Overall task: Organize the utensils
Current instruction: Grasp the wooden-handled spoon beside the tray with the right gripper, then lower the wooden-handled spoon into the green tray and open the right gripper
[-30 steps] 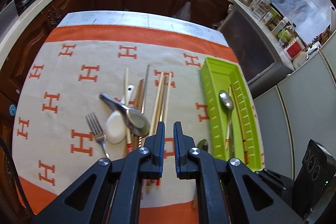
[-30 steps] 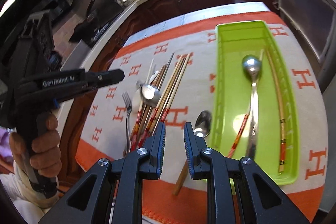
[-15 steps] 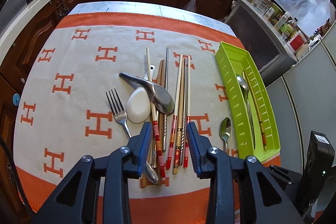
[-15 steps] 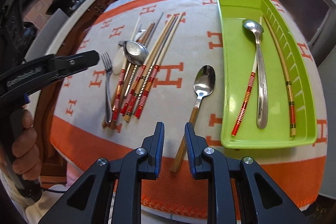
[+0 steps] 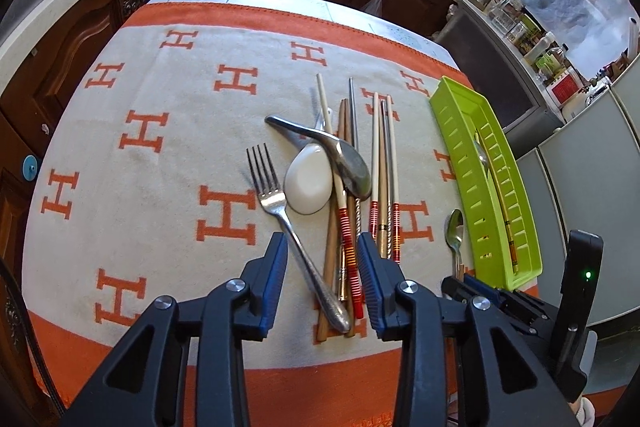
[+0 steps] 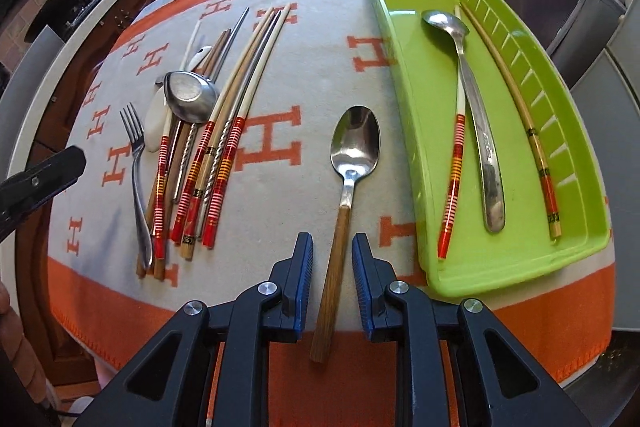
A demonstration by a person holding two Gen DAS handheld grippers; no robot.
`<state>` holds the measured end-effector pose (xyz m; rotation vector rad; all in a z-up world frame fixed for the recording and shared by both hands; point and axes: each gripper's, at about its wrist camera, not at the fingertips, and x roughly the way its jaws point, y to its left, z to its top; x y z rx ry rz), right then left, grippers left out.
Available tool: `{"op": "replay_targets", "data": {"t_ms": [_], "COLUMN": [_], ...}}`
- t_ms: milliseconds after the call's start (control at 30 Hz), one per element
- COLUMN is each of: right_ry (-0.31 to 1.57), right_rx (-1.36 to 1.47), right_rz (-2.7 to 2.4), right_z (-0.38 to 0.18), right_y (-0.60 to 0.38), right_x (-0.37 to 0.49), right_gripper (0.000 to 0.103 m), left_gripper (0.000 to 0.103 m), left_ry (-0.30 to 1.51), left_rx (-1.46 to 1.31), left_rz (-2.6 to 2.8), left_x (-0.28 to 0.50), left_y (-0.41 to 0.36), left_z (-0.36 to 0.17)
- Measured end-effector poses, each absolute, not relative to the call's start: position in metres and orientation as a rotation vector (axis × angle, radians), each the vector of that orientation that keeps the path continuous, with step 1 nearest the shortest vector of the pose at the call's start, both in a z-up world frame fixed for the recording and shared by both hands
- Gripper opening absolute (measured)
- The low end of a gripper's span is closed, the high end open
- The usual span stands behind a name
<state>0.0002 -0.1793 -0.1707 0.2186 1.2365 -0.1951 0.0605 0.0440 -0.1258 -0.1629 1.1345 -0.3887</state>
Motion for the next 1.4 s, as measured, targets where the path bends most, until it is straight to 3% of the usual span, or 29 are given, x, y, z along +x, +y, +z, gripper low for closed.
{"op": "replay_targets", "data": {"t_ms": [133,267,567,900,1400], "right_ry": [1.19,1.155,1.04,0.914,1.059], "right_rx": [0.177,0.151,0.296,0.321,0.249], "right_rz": [-0.21,-0.215,-0.088,-0.192,-0.287], "right_z": [-0.172,-0.172,-0.131,-0.078,-0.14], "right_y": [-0.173,-0.171,-0.179,-0.246,-0.337], "right_x": [0.005,0.004,-0.014,0.0,0.07], "right_gripper": [0.02,0.006,0.006,0.006,0.008], "left_gripper": [0.034,0.035,0.037,0.05,0.064], "left_ry": [1.146,1.145,1.155,1.147,1.202], "left_rx": [-0.182,-0.183,-0.173,-0.169,-0.157], "left_rz": [-0.391,-0.391,-0.359,-0.263,-0.139], "left_x": [0.059,0.056,0.053,0.066,0.083], "left_y": [0.049,0.05,0.053,0.065,0.067], "left_z": [-0.129,-0.129,-0.13,-0.128,-0.144]}}
